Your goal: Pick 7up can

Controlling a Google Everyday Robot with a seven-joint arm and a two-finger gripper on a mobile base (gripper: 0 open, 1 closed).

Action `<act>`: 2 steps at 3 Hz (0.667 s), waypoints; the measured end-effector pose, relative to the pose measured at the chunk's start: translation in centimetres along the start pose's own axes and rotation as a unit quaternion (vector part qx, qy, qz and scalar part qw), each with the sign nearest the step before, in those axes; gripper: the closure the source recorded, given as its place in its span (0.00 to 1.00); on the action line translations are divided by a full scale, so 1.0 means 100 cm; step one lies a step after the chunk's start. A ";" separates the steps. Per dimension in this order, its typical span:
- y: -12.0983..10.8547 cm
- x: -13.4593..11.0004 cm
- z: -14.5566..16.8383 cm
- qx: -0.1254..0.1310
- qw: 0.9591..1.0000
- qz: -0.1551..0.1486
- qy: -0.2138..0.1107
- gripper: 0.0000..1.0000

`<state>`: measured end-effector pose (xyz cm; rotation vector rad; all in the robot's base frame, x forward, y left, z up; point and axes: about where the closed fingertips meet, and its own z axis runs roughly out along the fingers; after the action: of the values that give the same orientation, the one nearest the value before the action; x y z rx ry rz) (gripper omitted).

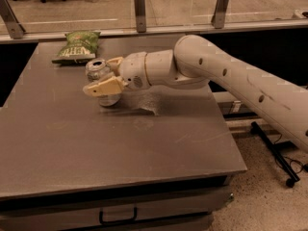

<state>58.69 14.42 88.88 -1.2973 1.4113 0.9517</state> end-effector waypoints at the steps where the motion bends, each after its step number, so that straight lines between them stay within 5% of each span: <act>1: 0.003 -0.011 0.012 -0.022 0.999 -0.024 -0.024 0.65; 2: 0.008 -0.047 0.009 -0.037 0.998 -0.028 -0.044 0.88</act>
Offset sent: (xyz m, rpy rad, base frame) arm -0.0165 0.0240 0.0963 0.1315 -0.0408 0.1182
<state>57.88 16.56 93.14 -1.3254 1.2762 1.0195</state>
